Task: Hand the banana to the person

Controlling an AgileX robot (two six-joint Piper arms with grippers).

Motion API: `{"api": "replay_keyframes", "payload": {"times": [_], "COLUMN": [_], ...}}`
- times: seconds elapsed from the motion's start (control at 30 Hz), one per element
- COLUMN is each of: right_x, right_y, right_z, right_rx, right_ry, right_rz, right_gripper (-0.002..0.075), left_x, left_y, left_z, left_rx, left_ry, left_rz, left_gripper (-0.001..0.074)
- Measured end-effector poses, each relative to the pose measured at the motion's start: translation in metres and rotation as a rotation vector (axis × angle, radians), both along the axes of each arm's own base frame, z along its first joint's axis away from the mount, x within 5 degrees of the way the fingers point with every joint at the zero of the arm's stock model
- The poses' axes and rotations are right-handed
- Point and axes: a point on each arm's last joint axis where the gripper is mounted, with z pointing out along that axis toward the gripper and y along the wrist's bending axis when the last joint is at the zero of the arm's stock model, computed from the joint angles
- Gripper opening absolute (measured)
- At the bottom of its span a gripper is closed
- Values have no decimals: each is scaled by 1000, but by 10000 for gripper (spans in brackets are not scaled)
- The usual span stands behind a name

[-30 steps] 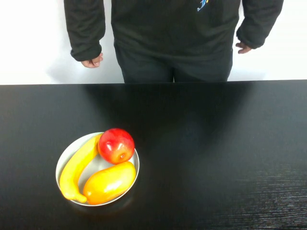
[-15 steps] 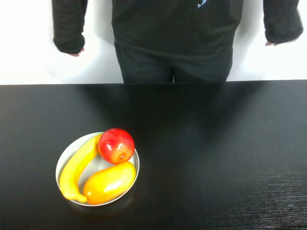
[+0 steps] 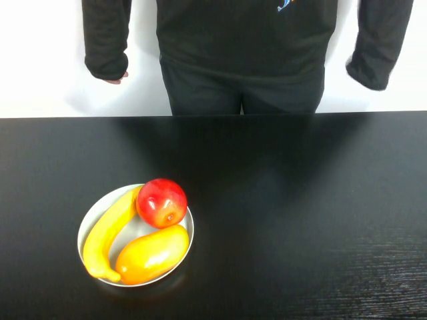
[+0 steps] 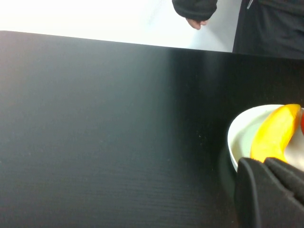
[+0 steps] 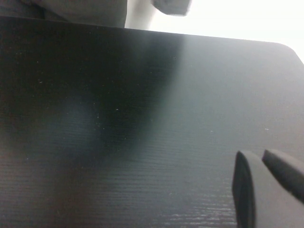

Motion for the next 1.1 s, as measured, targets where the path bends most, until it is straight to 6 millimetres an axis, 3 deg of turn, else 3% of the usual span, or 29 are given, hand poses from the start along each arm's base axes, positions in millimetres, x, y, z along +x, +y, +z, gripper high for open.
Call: {"api": "replay_keyframes", "payload": {"times": [0.3,0.57,0.73,0.87,1.1], "right_x": [0,0,0,0,0], "right_y": [0,0,0,0,0], "right_z": [0,0,0,0,0], "right_rx": [-2,-2,-2,-2,-2], "right_ry": [0,0,0,0,0], "right_rz": [0,0,0,0,0], "right_gripper": [-11,-11,-11,-11,-11], "left_x": [0,2,3,1,8], "left_y": [-1,-8,-6,-11,-24], "left_z": [1,15,23,31,90], "left_rx": [-49,-525,-594,-606,-351], "left_ry": [-10,-121,-208,-82,369], "left_rz": [-3,17,24,8,-105], "left_gripper": [-4,-4,-4,-4,-4]}}
